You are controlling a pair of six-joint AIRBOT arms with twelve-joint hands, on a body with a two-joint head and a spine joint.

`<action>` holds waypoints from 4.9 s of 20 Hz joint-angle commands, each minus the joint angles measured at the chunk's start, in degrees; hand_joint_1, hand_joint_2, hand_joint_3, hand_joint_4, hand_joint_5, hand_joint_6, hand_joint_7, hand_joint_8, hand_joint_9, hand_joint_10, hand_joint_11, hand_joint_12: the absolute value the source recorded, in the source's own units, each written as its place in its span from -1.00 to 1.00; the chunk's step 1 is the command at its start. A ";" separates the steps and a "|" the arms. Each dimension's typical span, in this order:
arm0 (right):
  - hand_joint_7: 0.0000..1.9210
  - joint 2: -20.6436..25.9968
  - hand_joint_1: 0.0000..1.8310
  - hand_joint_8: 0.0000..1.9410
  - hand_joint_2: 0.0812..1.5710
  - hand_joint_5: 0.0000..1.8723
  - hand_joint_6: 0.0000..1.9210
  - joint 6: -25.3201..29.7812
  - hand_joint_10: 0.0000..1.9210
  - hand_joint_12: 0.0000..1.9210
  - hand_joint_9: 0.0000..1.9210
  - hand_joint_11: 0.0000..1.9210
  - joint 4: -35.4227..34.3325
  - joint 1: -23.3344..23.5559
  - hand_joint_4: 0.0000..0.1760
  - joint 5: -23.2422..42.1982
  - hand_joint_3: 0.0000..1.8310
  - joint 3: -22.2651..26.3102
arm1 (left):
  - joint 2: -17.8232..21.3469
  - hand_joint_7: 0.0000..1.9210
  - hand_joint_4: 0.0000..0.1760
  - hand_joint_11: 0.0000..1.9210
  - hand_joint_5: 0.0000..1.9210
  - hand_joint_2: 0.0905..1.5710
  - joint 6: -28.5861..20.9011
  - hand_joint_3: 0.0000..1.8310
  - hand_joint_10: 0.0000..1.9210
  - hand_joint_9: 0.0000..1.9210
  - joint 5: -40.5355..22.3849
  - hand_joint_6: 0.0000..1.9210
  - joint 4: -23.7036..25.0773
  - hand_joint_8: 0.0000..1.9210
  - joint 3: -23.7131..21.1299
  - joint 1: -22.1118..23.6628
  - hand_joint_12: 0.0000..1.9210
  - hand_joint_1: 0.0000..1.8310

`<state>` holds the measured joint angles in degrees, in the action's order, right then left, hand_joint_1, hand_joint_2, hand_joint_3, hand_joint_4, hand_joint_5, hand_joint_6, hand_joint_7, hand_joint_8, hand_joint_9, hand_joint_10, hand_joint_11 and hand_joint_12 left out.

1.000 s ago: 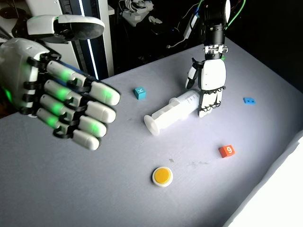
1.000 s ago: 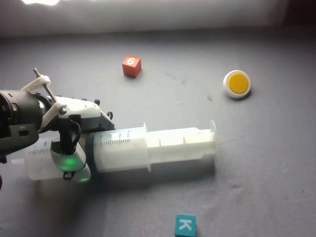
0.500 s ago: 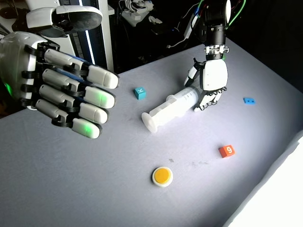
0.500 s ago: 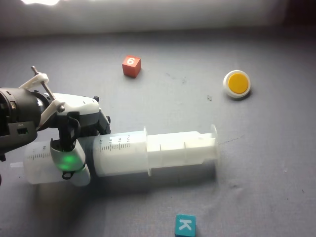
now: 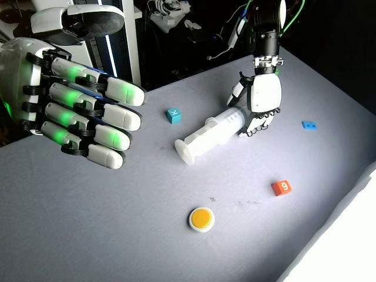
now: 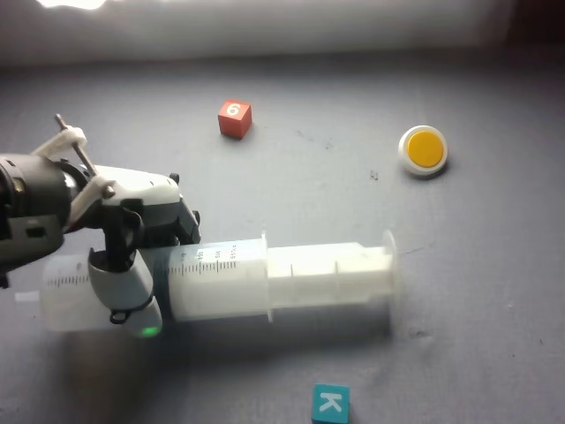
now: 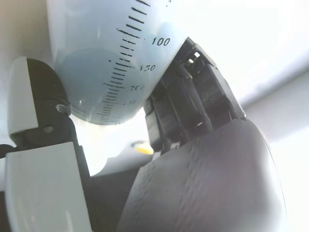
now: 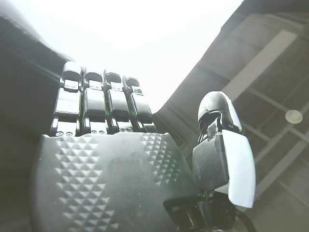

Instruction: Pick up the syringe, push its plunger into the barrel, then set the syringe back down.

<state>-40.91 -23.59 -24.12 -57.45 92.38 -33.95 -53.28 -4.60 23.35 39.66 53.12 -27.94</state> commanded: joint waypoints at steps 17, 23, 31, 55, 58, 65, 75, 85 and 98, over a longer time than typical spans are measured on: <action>-1.00 -2.98 -1.00 -1.00 0.42 -1.00 -1.00 5.04 -1.00 -1.00 -1.00 -1.00 -4.29 13.63 -1.00 -3.83 -1.00 0.24 | 11.83 0.15 -1.00 -0.26 -0.01 0.35 0.32 -1.00 0.21 -0.04 -11.34 0.15 -7.23 -0.27 -1.72 10.98 0.32 0.50; -1.00 -8.96 -1.00 -1.00 0.42 -1.00 -1.00 8.95 -1.00 -1.00 -1.00 -1.00 -10.33 16.12 -1.00 -8.54 -1.00 0.05 | 11.13 0.18 -1.00 -0.24 0.00 0.34 0.61 -1.00 0.20 -0.03 -17.07 0.12 -2.97 -0.32 -1.00 13.86 0.31 0.51; -1.00 -16.17 -1.00 -1.00 0.40 -1.00 -1.00 7.39 -1.00 -1.00 -1.00 -1.00 -9.79 19.03 -1.00 -13.27 -1.00 -5.67 | 10.78 0.20 -1.00 -0.24 -0.01 0.34 0.61 -1.00 0.17 -0.02 -22.59 0.18 -3.45 -0.38 -1.19 14.97 0.30 0.51; -1.00 -28.97 -1.00 -1.00 0.41 -1.00 -1.00 -8.14 -1.00 -1.00 -1.00 -1.00 -6.39 23.12 -1.00 -18.08 -1.00 -8.25 | 10.89 0.21 -1.00 -0.24 0.01 0.33 0.60 -1.00 0.18 -0.01 -21.65 0.08 -3.01 -0.36 -1.60 15.36 0.33 0.51; -1.00 -29.24 -1.00 -1.00 0.43 -1.00 -1.00 -7.94 -1.00 -1.00 -1.00 -1.00 -6.40 23.49 -1.00 -17.73 -0.99 -8.24 | 10.88 0.20 -1.00 -0.25 0.00 0.33 0.61 -1.00 0.17 -0.01 -21.48 0.13 -2.98 -0.36 -1.38 15.36 0.31 0.51; -1.00 -27.51 -1.00 -1.00 0.41 -1.00 -1.00 -5.42 -1.00 -1.00 -1.00 -1.00 -9.44 22.28 -1.00 -15.50 -1.00 -8.11 | 10.96 0.20 -1.00 -0.24 0.00 0.33 0.61 -1.00 0.19 -0.01 -21.25 0.10 -2.84 -0.36 -0.93 15.30 0.32 0.51; -1.00 -22.66 -1.00 -1.00 0.42 -1.00 -1.00 -1.49 -1.00 -1.00 -1.00 -1.00 -9.90 20.91 -1.00 -10.39 -1.00 -3.88 | 11.01 0.19 -1.00 -0.23 -0.02 0.34 0.61 -1.00 0.16 -0.01 -21.18 0.17 -2.84 -0.37 -1.09 15.29 0.29 0.51; -1.00 -22.65 -1.00 -1.00 0.42 -1.00 -1.00 -0.82 -1.00 -1.00 -1.00 -1.00 -12.98 20.65 -1.00 -8.59 -1.00 -3.13 | 11.04 0.20 -1.00 -0.19 0.00 0.34 0.61 -1.00 0.11 -0.01 -21.06 0.19 -2.76 -0.39 -1.30 15.28 0.26 0.51; -1.00 -24.30 -1.00 -1.00 0.41 -1.00 -1.00 -0.73 -1.00 -1.00 -1.00 -1.00 -16.02 20.68 -1.00 -14.50 -1.00 -3.01 | 11.01 0.11 -1.00 -0.18 -0.07 0.37 0.61 -1.00 0.16 -0.04 -20.55 0.31 -2.62 -0.28 -1.36 15.33 0.23 0.50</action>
<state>-65.08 -24.84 -45.52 -37.08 74.87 -37.19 -42.28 -2.81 8.67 37.52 51.83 -13.67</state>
